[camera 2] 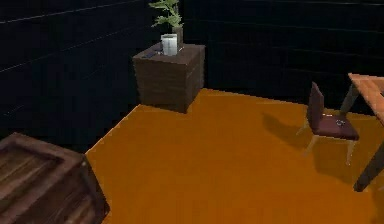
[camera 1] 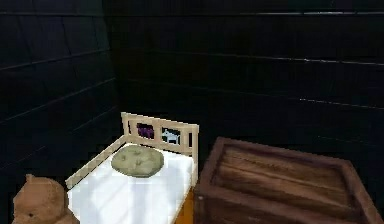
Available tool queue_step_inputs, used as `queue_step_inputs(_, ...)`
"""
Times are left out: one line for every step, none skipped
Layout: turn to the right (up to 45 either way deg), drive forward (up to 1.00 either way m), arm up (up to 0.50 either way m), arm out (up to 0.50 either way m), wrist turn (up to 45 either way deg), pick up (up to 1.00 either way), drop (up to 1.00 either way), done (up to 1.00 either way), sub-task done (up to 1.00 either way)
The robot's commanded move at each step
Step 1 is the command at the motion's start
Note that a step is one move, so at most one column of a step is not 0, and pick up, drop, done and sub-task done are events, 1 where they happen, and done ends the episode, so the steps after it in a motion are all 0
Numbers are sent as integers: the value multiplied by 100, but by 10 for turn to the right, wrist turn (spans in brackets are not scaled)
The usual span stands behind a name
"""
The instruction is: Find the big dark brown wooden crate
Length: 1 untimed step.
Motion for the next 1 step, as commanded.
queue_step_inputs(270, 0, 0, 0, 0, 0, 0, 0, 0)
